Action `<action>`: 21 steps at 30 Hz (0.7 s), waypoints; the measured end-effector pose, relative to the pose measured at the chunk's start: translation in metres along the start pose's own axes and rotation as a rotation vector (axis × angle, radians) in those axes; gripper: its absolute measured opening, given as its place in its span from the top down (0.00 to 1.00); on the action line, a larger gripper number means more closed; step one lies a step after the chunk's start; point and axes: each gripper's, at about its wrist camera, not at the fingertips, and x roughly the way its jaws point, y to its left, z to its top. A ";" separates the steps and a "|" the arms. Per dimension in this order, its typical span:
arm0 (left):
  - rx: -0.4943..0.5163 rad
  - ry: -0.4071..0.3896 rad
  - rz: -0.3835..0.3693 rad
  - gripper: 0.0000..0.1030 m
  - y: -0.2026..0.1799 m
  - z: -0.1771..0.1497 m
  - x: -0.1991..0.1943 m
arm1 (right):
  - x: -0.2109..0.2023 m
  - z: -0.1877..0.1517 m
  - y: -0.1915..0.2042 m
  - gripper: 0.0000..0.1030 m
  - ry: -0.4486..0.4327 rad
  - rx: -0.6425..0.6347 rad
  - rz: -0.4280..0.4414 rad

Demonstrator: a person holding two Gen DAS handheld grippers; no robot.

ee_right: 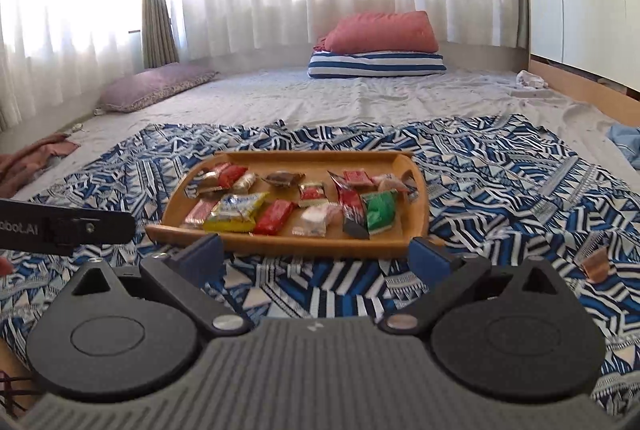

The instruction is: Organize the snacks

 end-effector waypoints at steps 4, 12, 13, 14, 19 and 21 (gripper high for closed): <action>-0.023 0.007 0.018 0.00 0.005 -0.022 -0.007 | -0.007 -0.019 -0.003 0.00 0.008 -0.002 -0.031; -0.046 0.059 0.098 0.00 0.018 -0.065 0.011 | -0.005 -0.055 0.002 0.00 0.038 -0.056 -0.075; -0.046 0.065 0.105 0.00 0.019 -0.069 0.014 | -0.004 -0.058 0.004 0.00 0.038 -0.068 -0.078; -0.047 0.072 0.111 0.00 0.019 -0.073 0.017 | -0.003 -0.061 0.007 0.00 0.040 -0.080 -0.082; -0.064 0.100 0.124 0.00 0.025 -0.087 0.036 | 0.009 -0.073 0.011 0.00 0.072 -0.090 -0.093; -0.057 0.108 0.136 0.00 0.027 -0.092 0.042 | 0.015 -0.078 0.011 0.00 0.090 -0.084 -0.095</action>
